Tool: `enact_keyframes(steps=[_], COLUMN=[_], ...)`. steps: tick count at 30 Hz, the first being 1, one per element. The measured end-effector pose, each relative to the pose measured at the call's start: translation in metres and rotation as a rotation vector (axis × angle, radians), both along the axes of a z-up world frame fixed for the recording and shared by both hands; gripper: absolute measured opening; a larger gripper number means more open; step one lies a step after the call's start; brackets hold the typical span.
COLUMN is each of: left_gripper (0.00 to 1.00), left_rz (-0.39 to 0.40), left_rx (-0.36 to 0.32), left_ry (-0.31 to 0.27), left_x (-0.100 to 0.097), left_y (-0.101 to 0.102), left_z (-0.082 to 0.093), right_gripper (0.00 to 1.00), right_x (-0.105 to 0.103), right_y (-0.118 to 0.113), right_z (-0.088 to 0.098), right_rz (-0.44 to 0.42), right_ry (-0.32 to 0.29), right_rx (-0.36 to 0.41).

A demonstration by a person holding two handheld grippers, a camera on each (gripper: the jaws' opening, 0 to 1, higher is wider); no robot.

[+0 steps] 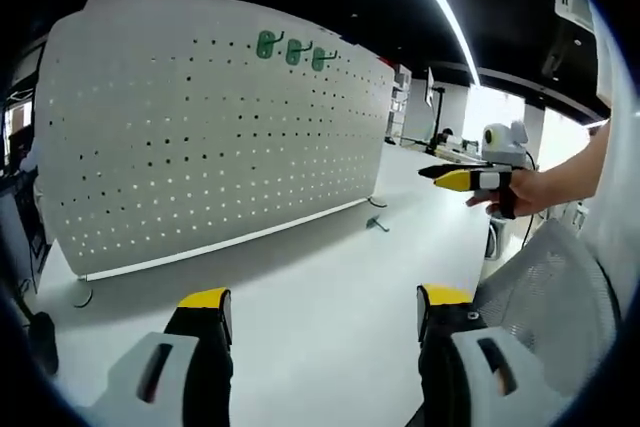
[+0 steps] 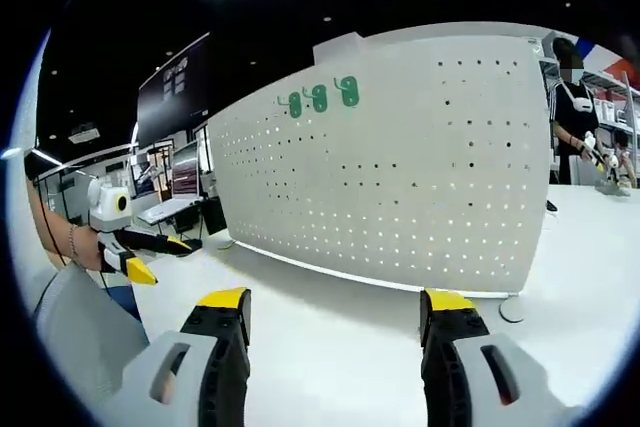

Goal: Insert the hook assembly into the mounting plate slot until the hook locks in place.

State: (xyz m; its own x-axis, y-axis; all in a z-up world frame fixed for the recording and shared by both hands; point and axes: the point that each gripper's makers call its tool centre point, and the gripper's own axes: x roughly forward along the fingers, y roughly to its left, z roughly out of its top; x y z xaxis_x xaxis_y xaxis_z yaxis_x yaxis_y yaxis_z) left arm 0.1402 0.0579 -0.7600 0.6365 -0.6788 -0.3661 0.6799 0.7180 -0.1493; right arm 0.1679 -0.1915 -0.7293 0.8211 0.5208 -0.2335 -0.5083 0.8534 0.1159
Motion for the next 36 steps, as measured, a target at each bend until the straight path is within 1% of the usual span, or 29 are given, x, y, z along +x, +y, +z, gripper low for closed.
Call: enact_keyframes(steps=[5, 14, 17, 21, 26, 36], left_gripper=[0.78, 0.78, 0.79, 0.79, 0.79, 0.78], left_rz=[-0.004, -0.006, -0.008, -0.008, -0.008, -0.007], left_rx=[0.004, 0.006, 0.008, 0.011, 0.012, 0.015], left_ry=[0.001, 0.017, 0.02, 0.024, 0.026, 0.031], left_x=[-0.001, -0.003, -0.004, -0.004, -0.005, -0.005], left_y=[0.0, 0.001, 0.001, 0.001, 0.001, 0.001], left_z=[0.001, -0.002, -0.003, -0.005, -0.005, -0.007], right_gripper=[0.67, 0.68, 0.68, 0.68, 0.68, 0.68], right_x=[-0.012, -0.029, -0.032, -0.036, -0.039, -0.046], right_y=[-0.008, -0.011, -0.011, -0.013, -0.014, -0.011], right_z=[-0.01, -0.025, -0.025, -0.032, -0.035, -0.043], right_rz=[-0.012, -0.004, -0.008, -0.009, -0.014, -0.011], right_ry=[0.03, 0.069, 0.075, 0.088, 0.097, 0.118], right_rx=[-0.007, -0.042, -0.039, -0.043, -0.041, -0.038])
